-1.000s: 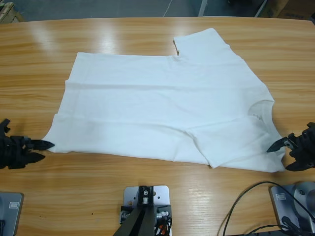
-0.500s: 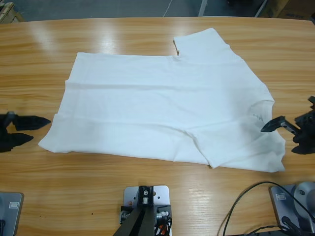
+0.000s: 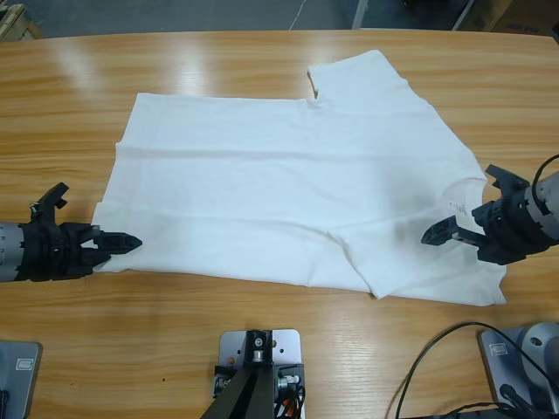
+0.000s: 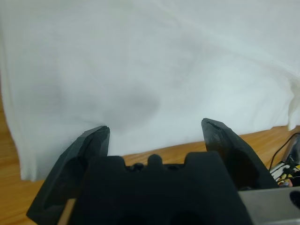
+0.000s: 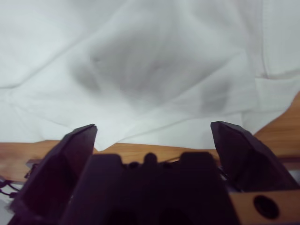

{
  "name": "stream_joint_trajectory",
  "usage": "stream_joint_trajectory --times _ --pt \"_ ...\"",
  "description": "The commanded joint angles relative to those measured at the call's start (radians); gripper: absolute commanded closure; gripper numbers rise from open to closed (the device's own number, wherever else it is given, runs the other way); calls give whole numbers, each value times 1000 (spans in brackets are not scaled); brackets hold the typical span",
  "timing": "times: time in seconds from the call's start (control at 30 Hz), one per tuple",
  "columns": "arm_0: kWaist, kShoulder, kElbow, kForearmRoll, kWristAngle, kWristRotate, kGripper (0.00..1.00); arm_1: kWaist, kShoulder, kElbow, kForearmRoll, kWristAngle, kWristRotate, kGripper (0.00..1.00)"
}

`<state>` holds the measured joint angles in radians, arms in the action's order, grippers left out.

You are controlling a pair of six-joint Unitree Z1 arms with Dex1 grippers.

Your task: Fold clothes

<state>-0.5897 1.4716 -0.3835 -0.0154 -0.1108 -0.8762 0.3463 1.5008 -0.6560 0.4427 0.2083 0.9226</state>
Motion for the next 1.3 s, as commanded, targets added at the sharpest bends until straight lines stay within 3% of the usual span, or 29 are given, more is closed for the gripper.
stream_joint_trajectory --times 0.03,0.2,0.37,0.43,0.67,0.87,1.3 --pt "-16 -26 27 -1 43 11 253 26 70 24 -15 -3 -55 4" --pt "-23 -69 48 52 54 -25 257 26 83 24 -32 0 -57 4" --pt "-56 -80 22 141 91 -62 268 26 13 24 -25 -66 -56 4" --pt "-77 -80 -1 180 123 -71 312 26 -8 24 -16 -87 -60 4" --pt "-189 -99 -155 387 277 -63 289 83 -26 -13 44 -168 -143 4" --pt "-220 -35 -267 477 353 8 285 168 14 -75 104 -245 -179 4" --pt "-220 180 -354 505 359 75 280 172 100 -91 107 -244 -192 4"
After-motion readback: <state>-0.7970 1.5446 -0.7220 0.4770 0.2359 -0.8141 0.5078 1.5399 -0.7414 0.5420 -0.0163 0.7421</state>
